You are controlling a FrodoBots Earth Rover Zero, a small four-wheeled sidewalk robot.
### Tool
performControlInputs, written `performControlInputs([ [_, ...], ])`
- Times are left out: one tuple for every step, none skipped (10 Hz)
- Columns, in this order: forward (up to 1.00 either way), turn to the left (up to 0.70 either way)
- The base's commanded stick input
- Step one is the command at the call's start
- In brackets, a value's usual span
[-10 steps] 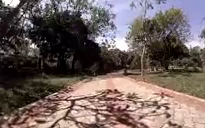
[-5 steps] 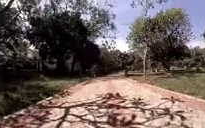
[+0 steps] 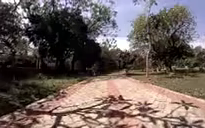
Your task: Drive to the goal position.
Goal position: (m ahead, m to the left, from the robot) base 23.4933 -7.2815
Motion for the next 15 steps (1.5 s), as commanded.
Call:
performControlInputs([
  [0.70,0.00],
  [0.70,0.00],
  [0.70,0.00],
  [0.70,0.00],
  [0.70,0.00],
  [0.70,0.00],
  [0.70,0.00],
  [0.70,0.00],
  [0.70,0.00],
  [0.70,0.00],
  [0.70,0.00],
  [0.70,0.00],
  [0.70,0.00],
  [0.70,0.00],
  [0.70,0.00],
])
